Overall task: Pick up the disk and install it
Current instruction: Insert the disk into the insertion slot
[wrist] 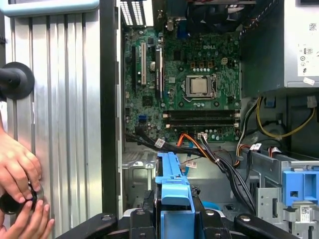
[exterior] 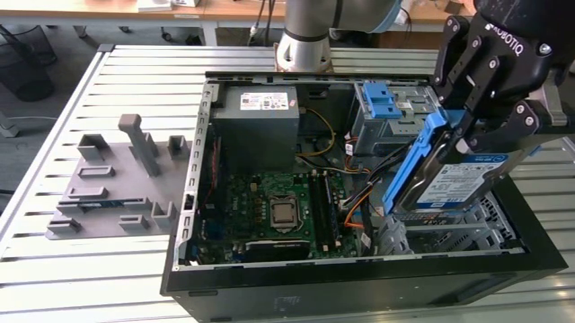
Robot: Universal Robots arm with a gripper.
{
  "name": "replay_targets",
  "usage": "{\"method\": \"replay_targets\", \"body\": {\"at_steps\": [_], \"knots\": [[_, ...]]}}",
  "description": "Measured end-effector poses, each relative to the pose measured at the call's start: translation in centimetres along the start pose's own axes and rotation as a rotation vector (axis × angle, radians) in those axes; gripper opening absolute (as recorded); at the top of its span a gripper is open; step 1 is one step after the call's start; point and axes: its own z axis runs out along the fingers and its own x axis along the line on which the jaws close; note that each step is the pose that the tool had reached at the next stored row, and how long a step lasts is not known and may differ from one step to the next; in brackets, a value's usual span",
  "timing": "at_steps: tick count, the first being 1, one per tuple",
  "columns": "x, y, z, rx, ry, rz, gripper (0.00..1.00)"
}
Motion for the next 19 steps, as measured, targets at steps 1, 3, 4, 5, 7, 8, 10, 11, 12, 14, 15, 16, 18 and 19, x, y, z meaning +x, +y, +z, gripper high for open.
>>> {"method": "replay_targets", "body": {"at_steps": [1,3,4,5,7,8,10,11,12,14,15,16,18,19], "knots": [[0.00,-0.13,0.03,0.0000,0.0000,0.000,0.36],[-0.01,-0.45,0.10,0.0000,0.0000,0.000,0.36],[-0.02,-0.61,0.15,0.0000,0.0000,0.000,0.36],[-0.03,-0.77,0.20,0.0000,-0.0001,0.000,0.36],[-0.03,-1.00,0.28,0.0000,0.0001,-0.001,0.36],[0.00,-1.06,0.32,0.0000,0.0000,-0.001,0.36],[0.04,-1.15,0.39,0.0000,0.0001,-0.001,0.36],[0.05,-1.19,0.44,0.0000,0.0000,-0.001,0.36],[0.05,-1.25,0.48,0.0000,0.0001,-0.001,0.36],[0.06,-1.42,0.55,0.0000,0.0001,-0.001,0.36],[0.06,-1.51,0.57,0.0000,0.0001,-0.001,0.36],[0.05,-1.63,0.59,0.0000,0.0001,-0.001,0.36],[0.04,-1.85,0.65,0.0000,0.0000,-0.001,0.36],[0.04,-1.93,0.68,-0.0001,0.0000,-0.001,0.36]]}}
